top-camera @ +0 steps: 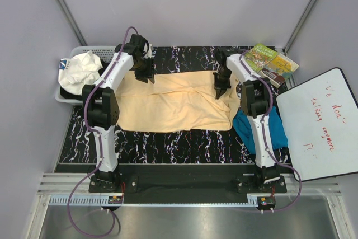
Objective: Fold and stack the t-shirts
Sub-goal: Fold the flattened tshirt in 1/3 of the way
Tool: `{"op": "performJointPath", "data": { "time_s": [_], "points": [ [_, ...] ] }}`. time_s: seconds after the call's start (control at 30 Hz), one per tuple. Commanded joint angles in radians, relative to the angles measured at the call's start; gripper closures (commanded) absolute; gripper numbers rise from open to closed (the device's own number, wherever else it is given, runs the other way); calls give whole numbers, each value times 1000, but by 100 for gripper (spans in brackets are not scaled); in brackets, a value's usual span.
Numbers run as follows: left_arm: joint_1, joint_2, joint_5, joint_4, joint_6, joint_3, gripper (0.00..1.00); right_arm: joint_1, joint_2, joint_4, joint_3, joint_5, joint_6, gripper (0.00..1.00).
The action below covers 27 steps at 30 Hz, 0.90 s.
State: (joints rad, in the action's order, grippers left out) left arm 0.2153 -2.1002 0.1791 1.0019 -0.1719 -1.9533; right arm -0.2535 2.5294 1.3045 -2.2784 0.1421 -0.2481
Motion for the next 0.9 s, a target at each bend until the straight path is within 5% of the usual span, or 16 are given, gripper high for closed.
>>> {"op": "performJointPath", "data": {
  "time_s": [0.0, 0.33, 0.6, 0.8, 0.87],
  "points": [
    [-5, 14, -16, -3, 17, -10, 59, -46, -125, -10, 59, 1, 3, 100],
    [-5, 0, 0, -3, 14, -16, 59, -76, -259, -11, 210, 31, 6, 100],
    [-5, -6, 2, -3, 12, -16, 59, -96, -277, -2, 336, 197, 46, 100],
    [-5, -11, -7, -3, 11, -15, 59, -105, -302, 6, 386, 258, 55, 84],
    [-5, -12, -6, -3, 12, -13, 59, -104, -320, 6, 341, 194, 56, 70]
  ]
}}
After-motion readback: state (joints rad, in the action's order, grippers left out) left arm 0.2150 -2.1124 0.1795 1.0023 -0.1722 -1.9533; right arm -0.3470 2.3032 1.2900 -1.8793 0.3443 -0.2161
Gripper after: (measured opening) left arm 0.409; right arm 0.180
